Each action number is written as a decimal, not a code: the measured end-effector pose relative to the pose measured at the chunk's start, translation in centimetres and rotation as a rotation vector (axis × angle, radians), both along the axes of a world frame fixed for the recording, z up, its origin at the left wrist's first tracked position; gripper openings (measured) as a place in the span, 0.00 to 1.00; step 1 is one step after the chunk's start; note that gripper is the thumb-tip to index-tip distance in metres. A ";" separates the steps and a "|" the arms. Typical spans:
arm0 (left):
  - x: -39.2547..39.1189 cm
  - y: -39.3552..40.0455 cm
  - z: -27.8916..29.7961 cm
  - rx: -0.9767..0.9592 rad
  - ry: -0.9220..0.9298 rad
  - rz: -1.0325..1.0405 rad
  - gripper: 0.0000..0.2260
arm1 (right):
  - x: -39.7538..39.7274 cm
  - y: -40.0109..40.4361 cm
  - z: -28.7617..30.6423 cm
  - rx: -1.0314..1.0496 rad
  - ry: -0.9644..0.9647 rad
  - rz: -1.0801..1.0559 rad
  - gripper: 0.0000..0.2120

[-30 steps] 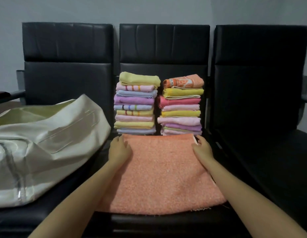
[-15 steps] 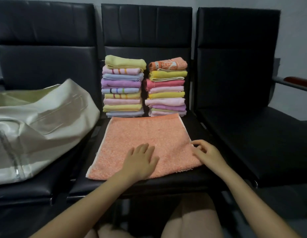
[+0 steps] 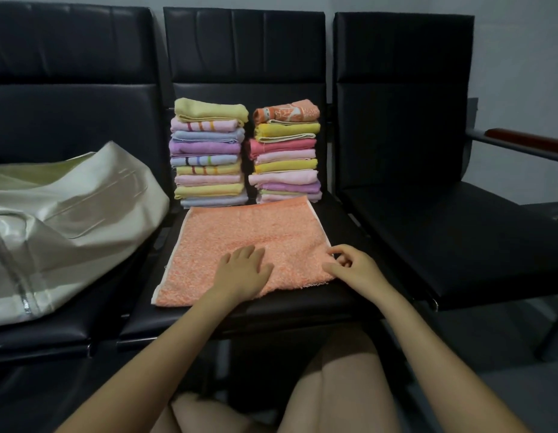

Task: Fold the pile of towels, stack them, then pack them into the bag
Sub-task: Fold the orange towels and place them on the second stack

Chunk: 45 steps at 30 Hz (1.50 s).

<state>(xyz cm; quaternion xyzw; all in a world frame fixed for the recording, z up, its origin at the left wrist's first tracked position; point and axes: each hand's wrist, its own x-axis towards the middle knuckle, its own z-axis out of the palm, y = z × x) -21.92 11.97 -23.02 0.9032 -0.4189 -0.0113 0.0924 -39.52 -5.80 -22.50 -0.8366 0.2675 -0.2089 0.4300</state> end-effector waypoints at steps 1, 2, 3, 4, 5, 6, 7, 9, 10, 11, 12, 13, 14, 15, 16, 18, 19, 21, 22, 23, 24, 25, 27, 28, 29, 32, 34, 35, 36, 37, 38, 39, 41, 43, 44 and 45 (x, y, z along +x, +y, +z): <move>0.0 0.0 0.0 -0.004 -0.002 0.001 0.26 | -0.1 -0.2 0.1 0.036 -0.019 0.031 0.14; 0.0 0.0 0.0 -0.007 -0.002 0.002 0.26 | -0.4 -0.4 0.2 0.098 -0.056 0.065 0.16; 0.0 0.0 -0.1 -0.010 -0.002 0.003 0.26 | -0.7 -0.7 0.5 0.173 -0.101 0.101 0.17; 0.0 0.0 -0.1 -0.013 -0.005 0.005 0.26 | -1.1 -0.9 0.8 0.237 -0.137 0.135 0.17; 0.0 -0.1 -0.1 -0.015 -0.010 0.008 0.26 | -1.3 -1.0 1.0 0.273 -0.150 0.161 0.17; 0.0 -0.1 -0.1 -0.018 -0.016 0.010 0.26 | -1.4 -0.9 1.2 0.275 -0.134 0.181 0.16; 0.0 -0.1 -0.1 -0.022 -0.023 0.013 0.25 | -1.3 -0.8 1.2 0.249 -0.097 0.197 0.15; 0.0 -0.2 -0.2 -0.030 -0.037 0.014 0.25 | -0.9 -0.3 0.9 0.185 -0.025 0.207 0.15; -0.1 -0.1 -0.2 -0.031 -0.040 0.013 0.25 | -0.9 -0.2 0.7 0.178 -0.036 0.192 0.14; -0.1 -0.1 -0.2 -0.034 -0.039 0.015 0.25 | -1.0 -0.1 0.6 0.186 -0.083 0.172 0.13; -0.2 -0.1 -0.2 -0.037 -0.035 0.017 0.25 | -1.2 -0.1 0.6 0.204 -0.152 0.146 0.11; -0.2 0.0 -0.2 -0.039 -0.032 0.019 0.25 | -1.5 -0.1 0.5 0.229 -0.221 0.119 0.10; -0.3 0.0 -0.1 -0.041 -0.028 0.020 0.25 | -1.6 -0.2 0.5 0.248 -0.271 0.095 0.09; -0.3 0.0 -0.1 -0.044 -0.024 0.020 0.25 | -1.8 -0.1 0.5 0.245 -0.296 0.078 0.08; -0.3 0.0 0.0 -0.048 -0.018 0.019 0.25 | -1.8 0.1 0.4 0.211 -0.293 0.063 0.08; -0.3 0.1 0.0 -0.058 -0.006 0.020 0.25 | -1.7 0.5 0.1 0.068 -0.250 0.021 0.08; -0.3 0.1 0.0 -0.063 -0.002 0.021 0.25 | -1.6 0.6 -0.1 -0.006 -0.234 -0.004 0.09; -0.2 0.2 0.0 -0.070 -0.002 0.021 0.25 | -1.5 1.0 -0.6 -0.104 -0.228 -0.057 0.09; -0.3 0.2 -0.1 -0.073 -0.003 0.019 0.25 | -1.5 1.2 -0.8 -0.144 -0.219 -0.086 0.09; -0.3 0.3 -0.1 -0.080 -0.004 0.015 0.25 | -1.4 1.4 -1.0 -0.181 -0.199 -0.113 0.08; -0.3 0.4 -0.1 -0.092 -0.007 0.010 0.25 | -1.4 1.6 -1.1 -0.213 -0.167 -0.138 0.08; -0.2 0.5 -0.1 -0.110 -0.007 0.002 0.26 | -1.3 1.7 -1.2 -0.255 -0.129 -0.161 0.08; -0.4 1.1 0.0 -0.148 0.001 -0.022 0.29 | -1.4 1.5 -1.5 -0.360 -0.072 -0.194 0.08; -0.5 1.4 0.0 -0.161 0.008 -0.037 0.30 | -1.5 1.2 -1.7 -0.396 -0.068 -0.200 0.09; -0.7 1.6 0.0 -0.169 0.013 -0.052 0.31 | -1.7 1.0 -1.9 -0.417 -0.070 -0.198 0.09; -0.8 2.0 -0.2 -0.175 0.008 -0.067 0.31 | -1.9 0.8 -2.1 -0.479 -0.040 -0.189 0.12; -1.0 2.0 -0.2 -0.169 -0.007 -0.066 0.29 | -1.8 1.4 -1.9 -0.591 -0.073 -0.156 0.12; -1.0 1.9 -0.2 -0.165 -0.014 -0.063 0.27 | -1.7 2.0 -1.7 -0.644 -0.108 -0.104 0.11; -1.0 1.9 -0.2 -0.163 -0.017 -0.060 0.26 | -1.6 2.7 -1.5 -0.683 -0.135 -0.033 0.11; -1.1 1.8 -0.2 -0.161 -0.020 -0.059 0.25 | -1.5 3.3 -1.3 -0.712 -0.145 0.043 0.13; -1.1 1.9 -0.3 -0.156 -0.025 -0.058 0.25 | -1.2 4.0 -1.3 -0.737 -0.135 0.111 0.16; -1.2 1.9 -0.3 -0.149 -0.031 -0.060 0.26 | -0.9 4.5 -1.2 -0.756 -0.107 0.169 0.18; -1.4 2.0 -0.5 -0.140 -0.037 -0.061 0.24 | -0.4 5.4 -1.1 -0.771 0.000 0.256 0.23; -1.7 2.3 -0.6 -0.131 -0.040 -0.050 0.23 | 0.0 5.7 -0.7 -0.763 0.153 0.326 0.28; -1.8 2.5 -0.7 -0.136 -0.042 -0.048 0.23 | 0.1 5.7 -0.5 -0.767 0.214 0.353 0.29; -1.8 2.9 -0.9 -0.148 -0.044 -0.048 0.23 | 0.3 5.6 -0.4 -0.772 0.245 0.372 0.29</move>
